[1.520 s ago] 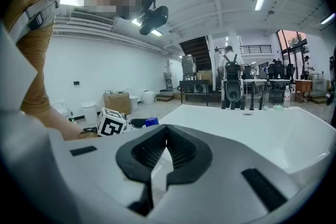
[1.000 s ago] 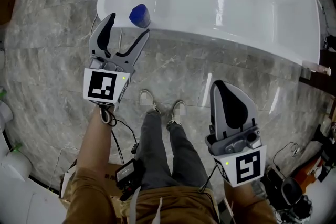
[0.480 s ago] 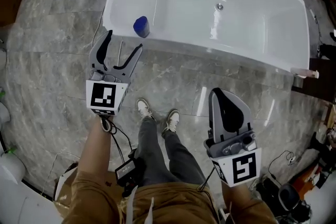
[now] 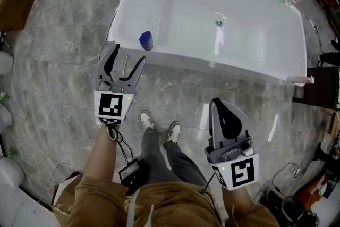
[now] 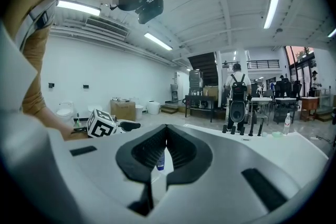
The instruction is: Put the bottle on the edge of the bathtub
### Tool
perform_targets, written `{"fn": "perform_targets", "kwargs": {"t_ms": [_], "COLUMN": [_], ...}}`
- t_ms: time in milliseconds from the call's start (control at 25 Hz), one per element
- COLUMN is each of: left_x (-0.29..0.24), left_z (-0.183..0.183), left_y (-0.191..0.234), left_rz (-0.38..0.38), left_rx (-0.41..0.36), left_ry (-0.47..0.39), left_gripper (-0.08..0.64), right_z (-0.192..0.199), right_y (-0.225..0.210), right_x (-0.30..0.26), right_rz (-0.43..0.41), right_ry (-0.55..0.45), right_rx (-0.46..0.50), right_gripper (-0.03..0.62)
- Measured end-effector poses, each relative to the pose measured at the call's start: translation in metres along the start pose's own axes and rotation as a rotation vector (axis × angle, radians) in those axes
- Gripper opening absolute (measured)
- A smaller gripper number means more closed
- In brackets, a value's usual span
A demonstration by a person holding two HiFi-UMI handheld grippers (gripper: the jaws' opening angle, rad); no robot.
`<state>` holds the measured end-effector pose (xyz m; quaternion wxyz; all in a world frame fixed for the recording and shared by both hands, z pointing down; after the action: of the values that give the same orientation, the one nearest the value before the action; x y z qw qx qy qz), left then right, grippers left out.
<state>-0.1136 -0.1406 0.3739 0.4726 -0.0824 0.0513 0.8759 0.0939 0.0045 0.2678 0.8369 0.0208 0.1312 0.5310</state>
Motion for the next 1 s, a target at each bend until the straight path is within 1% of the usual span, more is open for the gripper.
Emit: {"fn": "perform_targets", "kwargs": {"t_ms": [360,480,640,720,840,1000], "left_x": [0.03,0.042,0.057,0.064,0.076,0.095], "left_z": [-0.043,-0.053,-0.06,-0.063,-0.068,-0.078], "left_y": [-0.013,-0.014,-0.013,-0.017,-0.024,-0.026], "left_rz": [-0.014,-0.022,-0.036,-0.036,-0.033,-0.061], "left_rx": [-0.04,-0.057,-0.067,-0.076,-0.068,-0.031], "left_ry": [-0.002,0.005,0.01,0.016,0.017,0.007], "left_gripper": [0.243,0.154,0.082,0.013,0.006,0.006], "right_z": [-0.029,-0.035,-0.036,-0.035,-0.034,-0.039], "right_y": [-0.009,-0.014,-0.025,-0.03,-0.036,-0.042], "right_x": [0.039,0.053,0.068,0.074,0.083,0.094], "right_rz": [0.026,0.043,0.077,0.091,0.107,0.12], "right_ry": [-0.038,-0.039,-0.035,-0.03,-0.024,-0.03], "right_rx": [0.007,0.015,0.018,0.019,0.021,0.031], "right_gripper": [0.005,0.005,0.005,0.005,0.005,0.005]}}
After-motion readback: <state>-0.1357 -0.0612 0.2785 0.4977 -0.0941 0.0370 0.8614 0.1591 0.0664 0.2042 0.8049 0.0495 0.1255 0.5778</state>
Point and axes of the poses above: the fingertips, and each gripper's own axes: x backward along the fingers, y to its left, z out of its underside, the point moved 4 cm from there along x, backward along the fingers, and after that the axes turned 9 degrees about x, right-handed, at the moved point
